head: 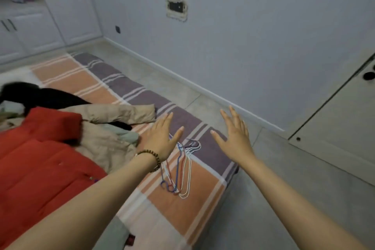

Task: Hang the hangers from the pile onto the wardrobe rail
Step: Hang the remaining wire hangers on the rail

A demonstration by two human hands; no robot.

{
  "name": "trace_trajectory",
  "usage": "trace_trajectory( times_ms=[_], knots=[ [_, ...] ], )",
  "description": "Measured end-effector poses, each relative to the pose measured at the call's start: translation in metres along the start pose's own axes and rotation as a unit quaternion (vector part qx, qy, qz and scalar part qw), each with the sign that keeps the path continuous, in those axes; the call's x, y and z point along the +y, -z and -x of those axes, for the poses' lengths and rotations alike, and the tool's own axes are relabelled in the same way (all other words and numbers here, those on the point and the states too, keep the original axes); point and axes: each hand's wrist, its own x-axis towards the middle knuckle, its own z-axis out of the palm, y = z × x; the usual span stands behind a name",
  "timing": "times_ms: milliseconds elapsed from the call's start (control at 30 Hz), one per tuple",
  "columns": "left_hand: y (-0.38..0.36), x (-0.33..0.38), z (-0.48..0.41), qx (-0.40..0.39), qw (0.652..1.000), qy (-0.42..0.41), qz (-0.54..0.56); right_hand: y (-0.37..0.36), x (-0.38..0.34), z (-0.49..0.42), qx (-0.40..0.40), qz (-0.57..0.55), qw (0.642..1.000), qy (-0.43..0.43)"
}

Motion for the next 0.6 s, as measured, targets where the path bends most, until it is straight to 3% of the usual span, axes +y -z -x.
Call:
trace_trajectory(
  times_ms=[133,400,600],
  knots=[
    [-0.053,-0.064,-0.003,-0.013,0.996,0.081,-0.022,-0.098,0.014,-0.015,-0.090,-0.012,0.996,-0.003],
    [-0.172,-0.155,0.010,-0.083,0.960,0.265,0.035,-0.263,0.055,-0.012,-0.241,-0.119,0.960,-0.075],
    [-0.239,-0.192,0.011,-0.120,0.931,0.329,0.103,-0.345,0.083,-0.018,-0.277,-0.205,0.926,-0.152]
  ],
)
